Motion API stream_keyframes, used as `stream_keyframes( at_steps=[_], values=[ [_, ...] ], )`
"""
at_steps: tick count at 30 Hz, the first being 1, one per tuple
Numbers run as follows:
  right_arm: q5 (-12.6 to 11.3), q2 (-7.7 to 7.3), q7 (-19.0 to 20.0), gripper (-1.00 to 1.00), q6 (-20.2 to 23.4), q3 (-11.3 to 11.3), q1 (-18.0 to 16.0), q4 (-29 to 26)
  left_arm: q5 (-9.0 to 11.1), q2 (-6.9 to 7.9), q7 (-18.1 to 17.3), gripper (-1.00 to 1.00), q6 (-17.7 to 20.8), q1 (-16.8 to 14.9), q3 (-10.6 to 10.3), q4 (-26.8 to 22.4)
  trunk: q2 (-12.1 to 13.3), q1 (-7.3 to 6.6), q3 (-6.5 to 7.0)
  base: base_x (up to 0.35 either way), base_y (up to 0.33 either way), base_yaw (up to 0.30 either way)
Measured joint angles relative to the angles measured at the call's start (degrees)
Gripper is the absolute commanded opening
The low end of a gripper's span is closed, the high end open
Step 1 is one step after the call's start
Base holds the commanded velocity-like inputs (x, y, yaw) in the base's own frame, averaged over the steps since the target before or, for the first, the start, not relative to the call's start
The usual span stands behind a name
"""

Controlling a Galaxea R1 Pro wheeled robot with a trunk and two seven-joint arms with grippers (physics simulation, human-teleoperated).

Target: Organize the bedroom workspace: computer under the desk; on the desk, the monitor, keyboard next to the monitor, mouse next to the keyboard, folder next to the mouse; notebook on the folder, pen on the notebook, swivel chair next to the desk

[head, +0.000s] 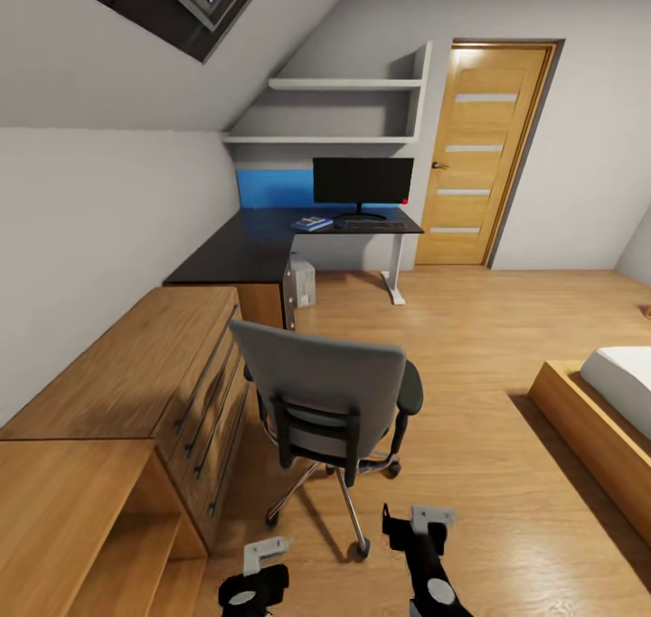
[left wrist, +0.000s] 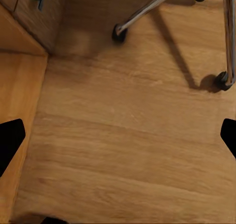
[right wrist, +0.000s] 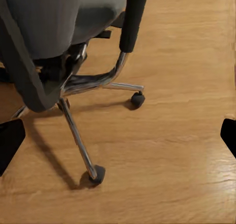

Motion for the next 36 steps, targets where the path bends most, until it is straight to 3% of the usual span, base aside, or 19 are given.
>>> stream_keyframes(
  at_steps=[2,3,7,11,15,23,36],
  values=[
    [-8.69,0.04,0.19,1.0,0.91,-0.53,-2.75,3.26,-0.05,-2.65,-0.07,1.0,-0.2,-4.65,0.09,7.19,-0.8,0.44,-0.36,0.0,0.0,0.0],
    [-11.72,0.14,0.26,1.0,1.1,-0.63,-3.53,4.71,-0.07,-3.39,-0.09,1.0,-0.32,-6.21,0.14,9.08,-1.2,0.66,-0.54,0.0,0.0,0.0],
    [-15.93,0.28,0.35,1.0,1.25,-0.78,-4.64,7.3,0.2,-3.84,-0.02,1.0,-0.31,-8.49,-0.02,11.11,-2.81,1.54,-1.26,0.0,0.0,0.0],
    [-16.79,0.22,0.34,1.0,1.0,-0.81,-4.88,8.11,0.21,-3.84,-0.02,1.0,-0.22,-9.0,-0.05,10.52,-4.42,2.42,-1.98,0.0,0.0,0.0],
    [-17.07,0.33,0.35,1.0,0.9,-0.72,-4.93,8.63,0.26,-3.84,-0.06,1.0,-0.43,-9.1,1.23,9.17,-6.02,3.29,-2.7,0.0,0.0,0.0],
    [-17.06,2.15,0.37,1.0,-0.64,-0.5,-4.89,8.95,0.16,-2.91,0.05,1.0,-0.61,-9.1,1.75,9.71,-9.23,5.05,-4.14,0.0,0.0,0.057],
    [-17.13,2.26,0.41,1.0,-3.3,-0.47,-4.9,9.98,-0.12,-2.6,0.07,1.0,-0.66,-9.1,1.66,9.72,-14.44,7.91,-6.49,0.0,0.0,0.054]
  ],
)
